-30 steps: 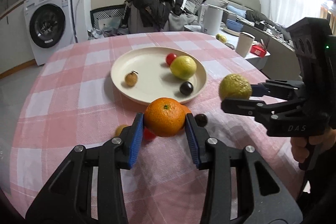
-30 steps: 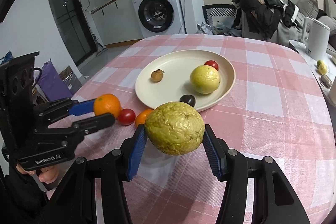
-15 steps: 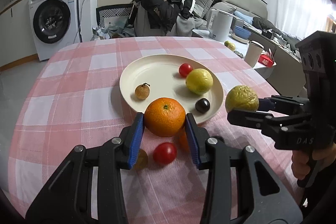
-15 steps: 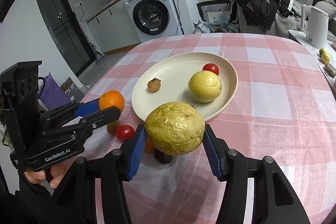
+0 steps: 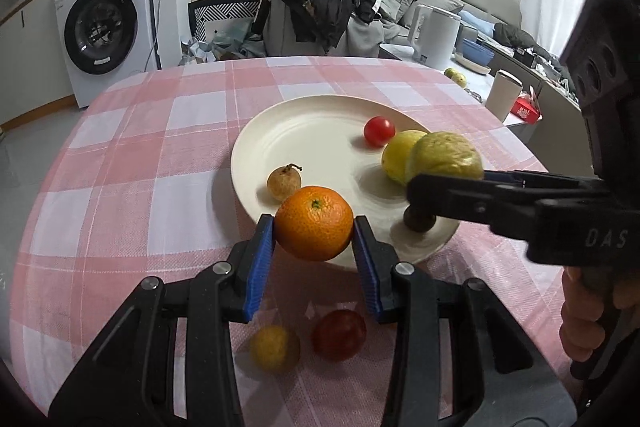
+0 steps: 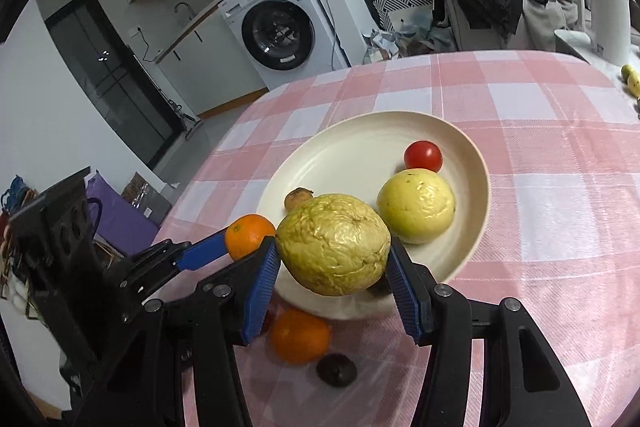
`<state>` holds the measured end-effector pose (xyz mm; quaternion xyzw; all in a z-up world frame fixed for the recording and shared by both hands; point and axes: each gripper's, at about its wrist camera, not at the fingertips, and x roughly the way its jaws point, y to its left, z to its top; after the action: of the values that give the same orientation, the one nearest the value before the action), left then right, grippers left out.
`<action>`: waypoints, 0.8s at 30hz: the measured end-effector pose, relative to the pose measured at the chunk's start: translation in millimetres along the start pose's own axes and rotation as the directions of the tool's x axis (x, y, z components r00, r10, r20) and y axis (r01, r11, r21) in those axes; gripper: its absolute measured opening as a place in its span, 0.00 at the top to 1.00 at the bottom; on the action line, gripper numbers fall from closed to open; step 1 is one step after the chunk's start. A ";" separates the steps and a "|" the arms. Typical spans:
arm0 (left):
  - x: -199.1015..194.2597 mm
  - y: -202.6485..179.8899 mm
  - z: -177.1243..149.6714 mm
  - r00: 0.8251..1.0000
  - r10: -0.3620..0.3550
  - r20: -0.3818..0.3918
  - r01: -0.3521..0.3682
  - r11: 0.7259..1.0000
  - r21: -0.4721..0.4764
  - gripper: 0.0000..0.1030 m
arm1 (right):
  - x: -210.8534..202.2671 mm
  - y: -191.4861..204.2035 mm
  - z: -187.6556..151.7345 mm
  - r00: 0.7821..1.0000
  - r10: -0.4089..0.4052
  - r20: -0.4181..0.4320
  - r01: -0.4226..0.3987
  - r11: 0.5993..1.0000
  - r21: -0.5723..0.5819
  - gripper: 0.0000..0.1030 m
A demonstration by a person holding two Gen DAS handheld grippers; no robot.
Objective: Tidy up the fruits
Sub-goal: 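Carry the yellow-green fruit onto the plate while the left tool grasps an orange, then open the right tool on the plate while the left tool releases the orange there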
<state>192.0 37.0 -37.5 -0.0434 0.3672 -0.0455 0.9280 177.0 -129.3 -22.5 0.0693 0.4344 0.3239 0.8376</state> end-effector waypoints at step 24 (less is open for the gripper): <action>32.8 -7.8 10.3 0.999 0.017 -0.038 -0.015 0.998 0.056 0.65 | 40.7 -18.5 19.3 0.988 -0.147 -0.049 0.148 0.989 0.021 0.47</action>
<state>222.5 25.9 -51.4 -0.0136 0.3838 -0.0491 0.9220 217.6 -116.0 -45.7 0.0396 0.4620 0.2572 0.8478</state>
